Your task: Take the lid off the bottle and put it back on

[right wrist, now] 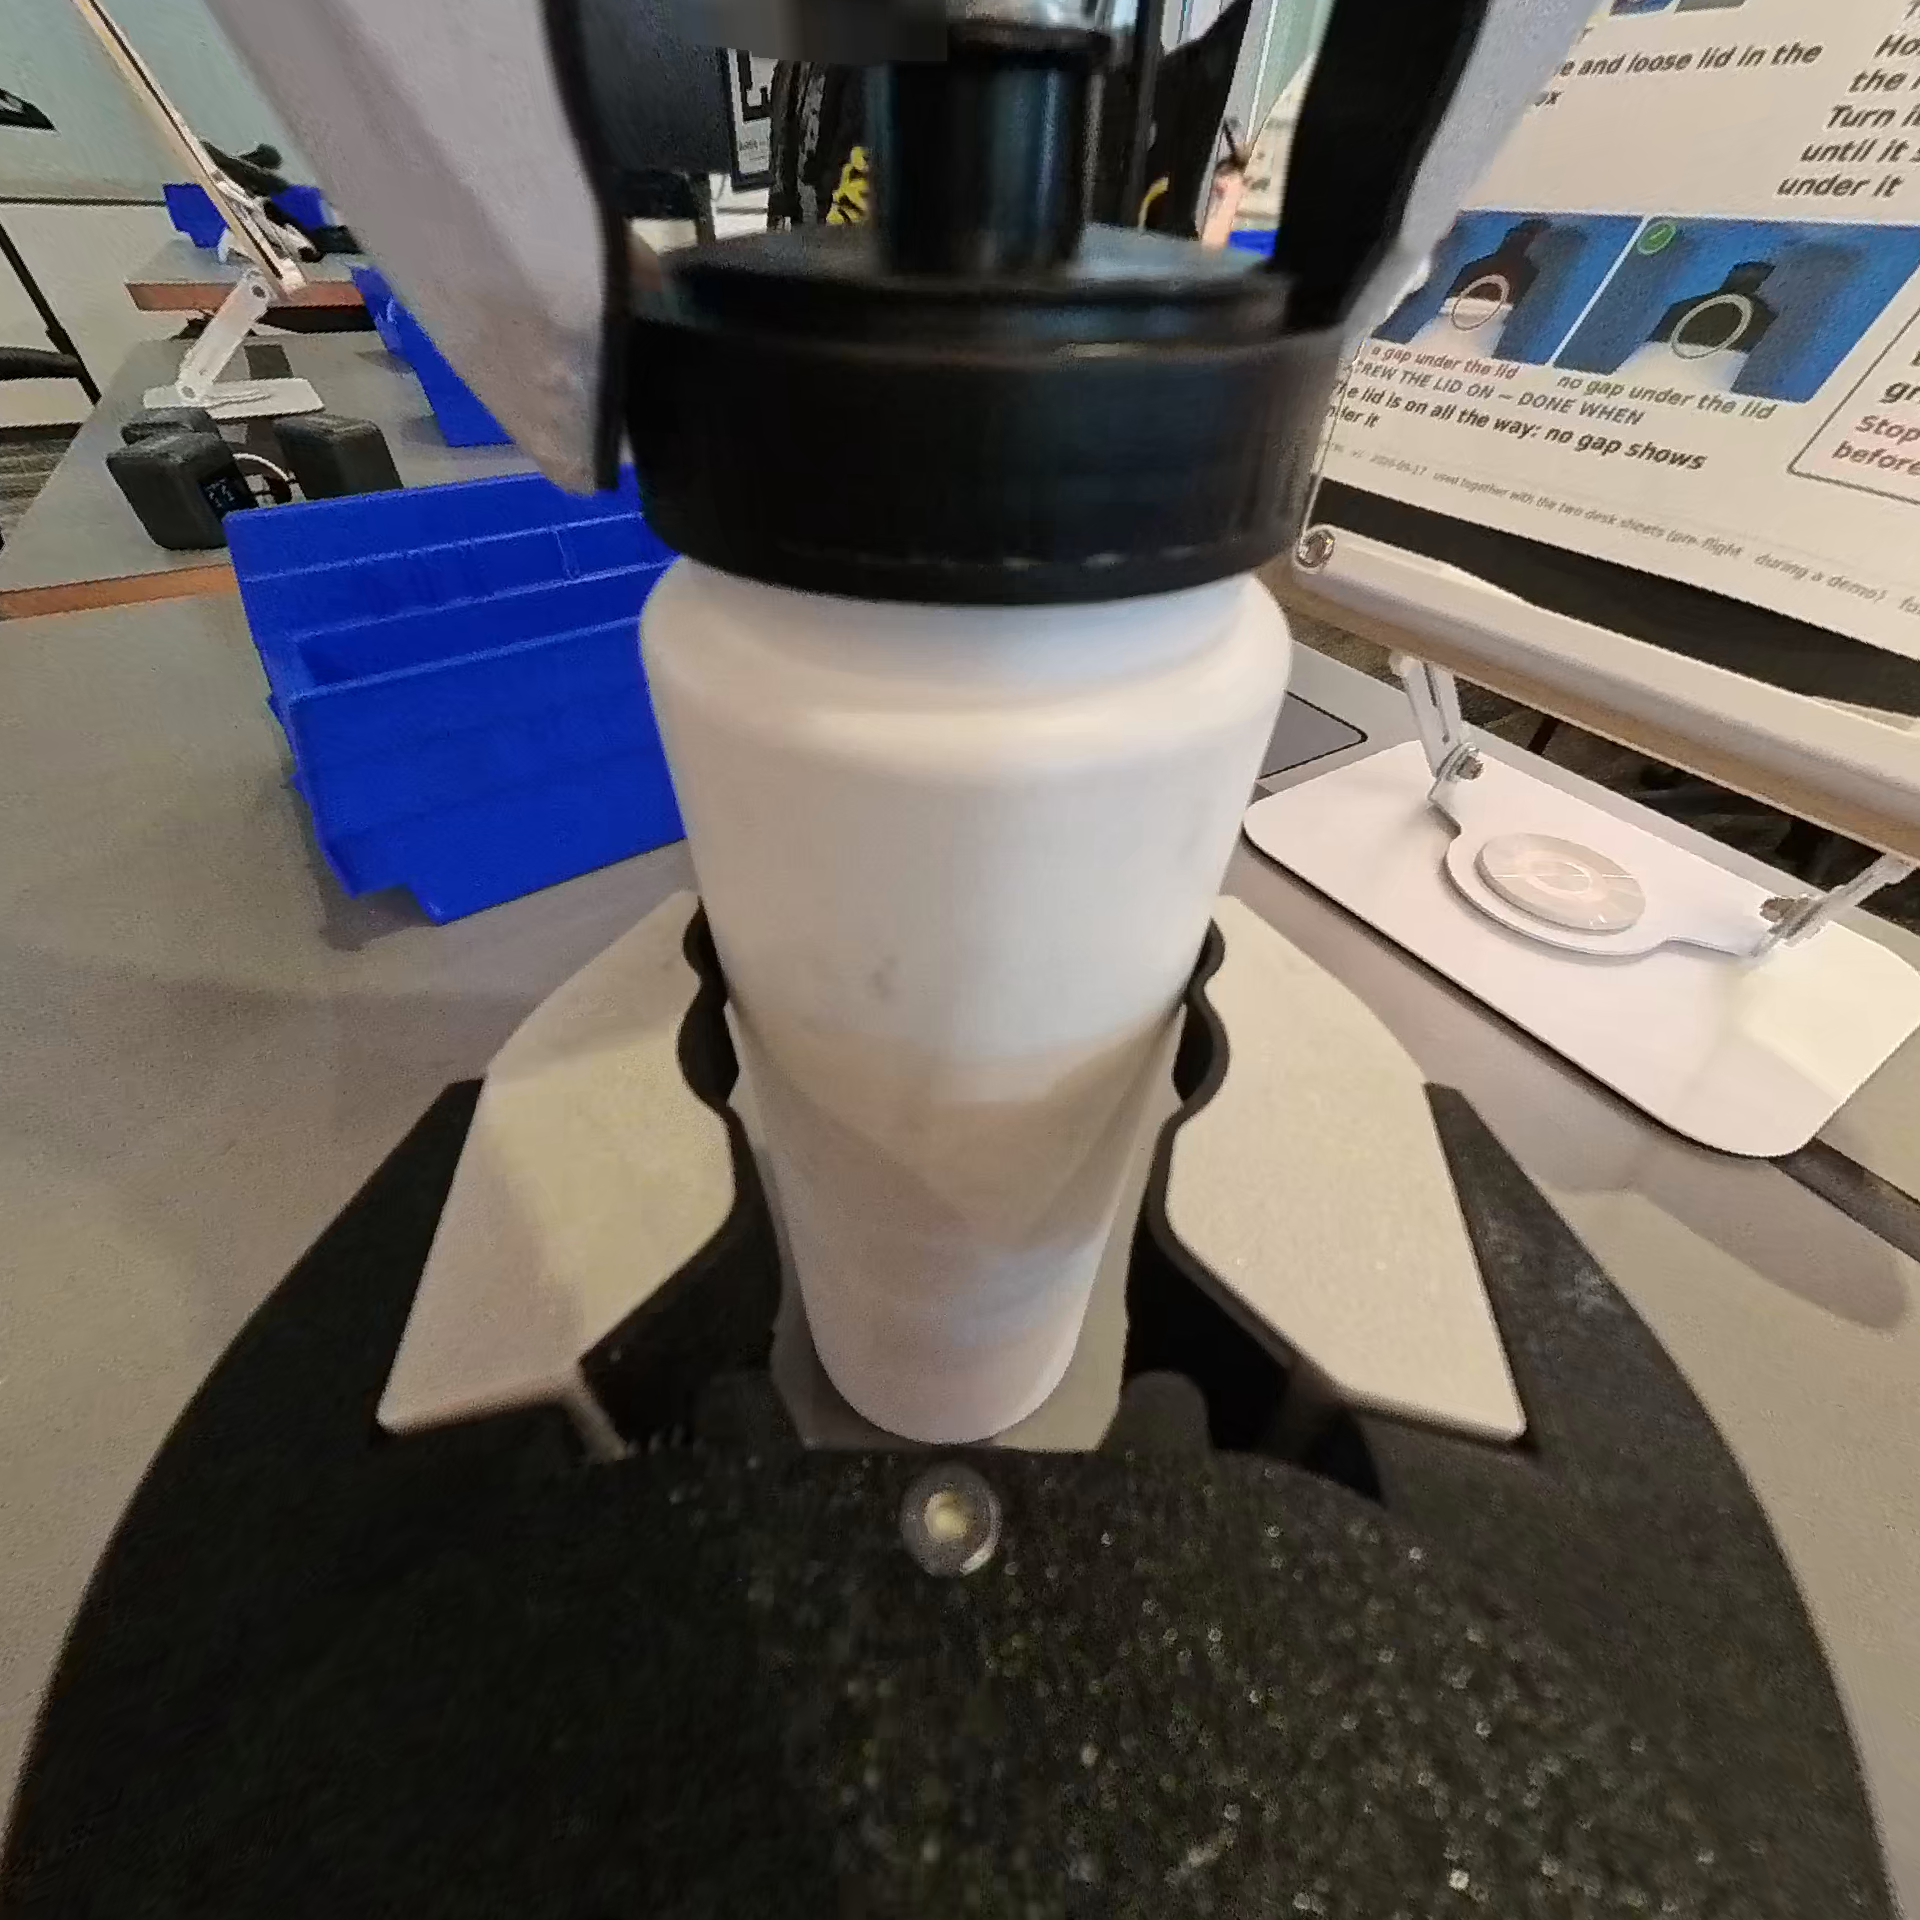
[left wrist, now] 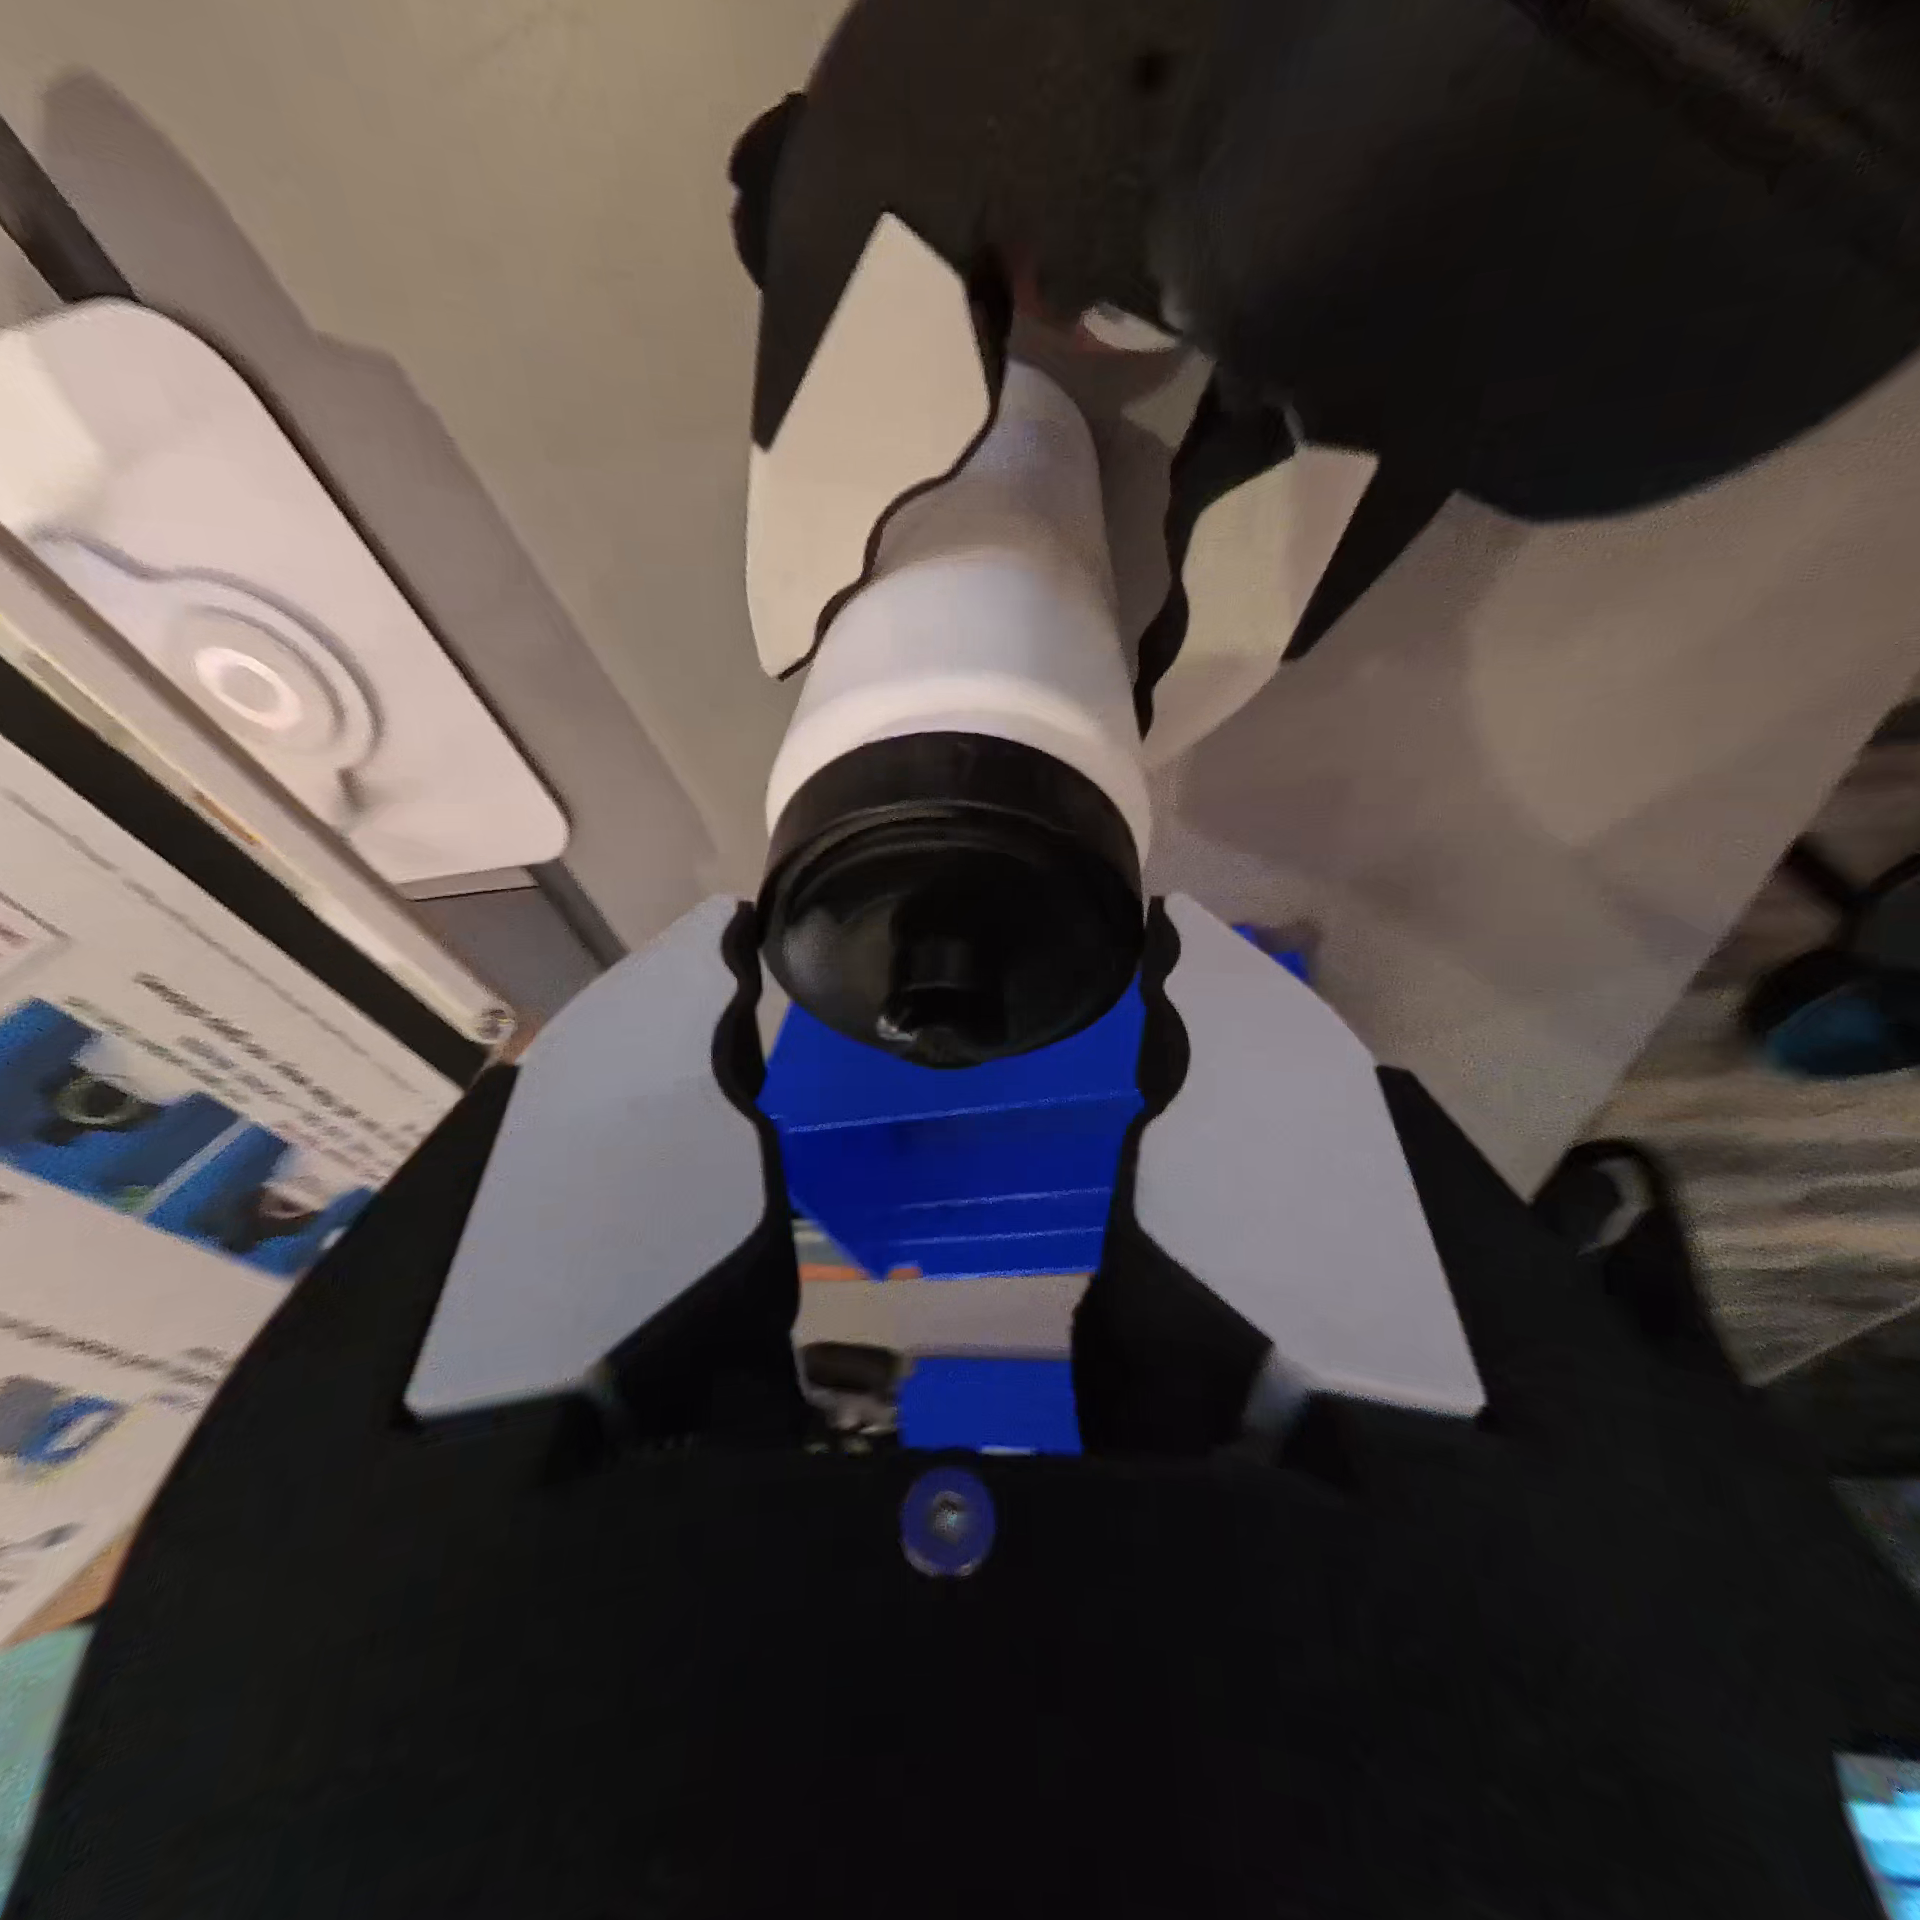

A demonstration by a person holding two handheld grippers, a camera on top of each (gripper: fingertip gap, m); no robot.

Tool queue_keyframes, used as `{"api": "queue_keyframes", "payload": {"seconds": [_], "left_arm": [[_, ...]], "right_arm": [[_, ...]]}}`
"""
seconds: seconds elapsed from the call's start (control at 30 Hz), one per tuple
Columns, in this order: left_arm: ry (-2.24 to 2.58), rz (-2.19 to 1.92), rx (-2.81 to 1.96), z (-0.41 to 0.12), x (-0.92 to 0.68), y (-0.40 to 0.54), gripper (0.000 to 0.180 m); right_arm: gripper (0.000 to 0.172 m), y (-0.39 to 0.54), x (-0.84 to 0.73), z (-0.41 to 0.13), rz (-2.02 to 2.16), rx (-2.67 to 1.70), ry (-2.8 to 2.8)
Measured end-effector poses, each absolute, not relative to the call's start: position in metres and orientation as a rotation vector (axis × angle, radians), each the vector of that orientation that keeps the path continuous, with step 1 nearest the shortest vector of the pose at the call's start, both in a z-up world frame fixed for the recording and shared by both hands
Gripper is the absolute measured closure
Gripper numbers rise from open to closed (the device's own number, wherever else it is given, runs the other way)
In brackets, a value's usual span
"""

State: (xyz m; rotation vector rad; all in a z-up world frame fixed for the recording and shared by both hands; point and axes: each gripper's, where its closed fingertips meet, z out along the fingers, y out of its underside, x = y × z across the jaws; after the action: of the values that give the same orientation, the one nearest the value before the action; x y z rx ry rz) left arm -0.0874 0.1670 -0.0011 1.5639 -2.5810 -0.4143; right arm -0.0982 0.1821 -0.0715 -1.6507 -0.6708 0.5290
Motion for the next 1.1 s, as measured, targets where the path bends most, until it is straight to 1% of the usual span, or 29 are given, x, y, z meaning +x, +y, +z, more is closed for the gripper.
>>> {"api": "queue_keyframes", "payload": {"seconds": [0.07, 0.13, 0.17, 0.2, 0.23, 0.33, 0.37, 0.43, 0.5, 0.53, 0.6, 0.67, 0.83, 0.87, 0.9, 0.93, 1.1], "left_arm": [[-2.611, -0.463, 1.530, -0.001, -0.088, 0.168, 0.111], [-2.576, -0.448, 1.618, -0.002, -0.087, 0.167, 0.109], [-2.561, -0.430, 1.667, -0.001, -0.087, 0.166, 0.100], [-2.546, -0.402, 1.721, 0.002, -0.087, 0.166, 0.085], [-2.519, -0.349, 1.785, 0.006, -0.087, 0.164, 0.080], [-2.383, -0.074, 2.162, 0.027, -0.070, 0.160, 0.079], [-2.261, 0.063, 2.343, 0.036, -0.061, 0.160, 0.079], [-1.841, 0.364, 2.690, 0.053, -0.050, 0.161, 0.079], [-1.406, 0.568, 2.901, 0.058, -0.049, 0.165, 0.077], [-1.263, 0.599, 2.967, 0.056, -0.054, 0.169, 0.080], [-1.115, 0.506, 3.045, 0.042, -0.069, 0.175, 0.083], [-1.061, 0.342, 3.059, 0.025, -0.084, 0.177, 0.082], [-0.991, 0.331, 3.063, 0.005, -0.077, 0.168, 0.083], [-1.007, 0.318, 3.072, 0.005, -0.075, 0.168, 0.092], [-1.019, 0.281, 3.081, 0.004, -0.075, 0.170, 0.108], [-1.039, 0.240, 3.086, 0.003, -0.076, 0.171, 0.114], [-1.278, 0.152, 2.963, 0.002, -0.077, 0.169, 0.115]], "right_arm": [[0.087, 0.182, -0.098, -0.071, 0.528, -1.651, -0.671], [0.087, 0.182, -0.098, -0.072, 0.528, -1.650, -0.671], [0.087, 0.182, -0.098, -0.072, 0.528, -1.651, -0.671], [0.087, 0.182, -0.098, -0.072, 0.528, -1.651, -0.671], [0.087, 0.182, -0.098, -0.072, 0.528, -1.652, -0.670], [0.087, 0.181, -0.097, -0.072, 0.529, -1.656, -0.667], [0.087, 0.181, -0.097, -0.072, 0.529, -1.657, -0.666], [0.087, 0.181, -0.097, -0.072, 0.529, -1.659, -0.665], [0.087, 0.181, -0.097, -0.072, 0.527, -1.660, -0.663], [0.087, 0.181, -0.097, -0.072, 0.527, -1.660, -0.663], [0.087, 0.182, -0.098, -0.072, 0.525, -1.661, -0.664], [0.087, 0.182, -0.098, -0.072, 0.524, -1.662, -0.665], [0.087, 0.181, -0.098, -0.072, 0.524, -1.666, -0.661], [0.087, 0.181, -0.099, -0.072, 0.523, -1.667, -0.661], [0.087, 0.181, -0.099, -0.072, 0.522, -1.668, -0.661], [0.087, 0.181, -0.098, -0.072, 0.522, -1.670, -0.659], [0.087, 0.181, -0.099, -0.073, 0.524, -1.674, -0.663]]}}
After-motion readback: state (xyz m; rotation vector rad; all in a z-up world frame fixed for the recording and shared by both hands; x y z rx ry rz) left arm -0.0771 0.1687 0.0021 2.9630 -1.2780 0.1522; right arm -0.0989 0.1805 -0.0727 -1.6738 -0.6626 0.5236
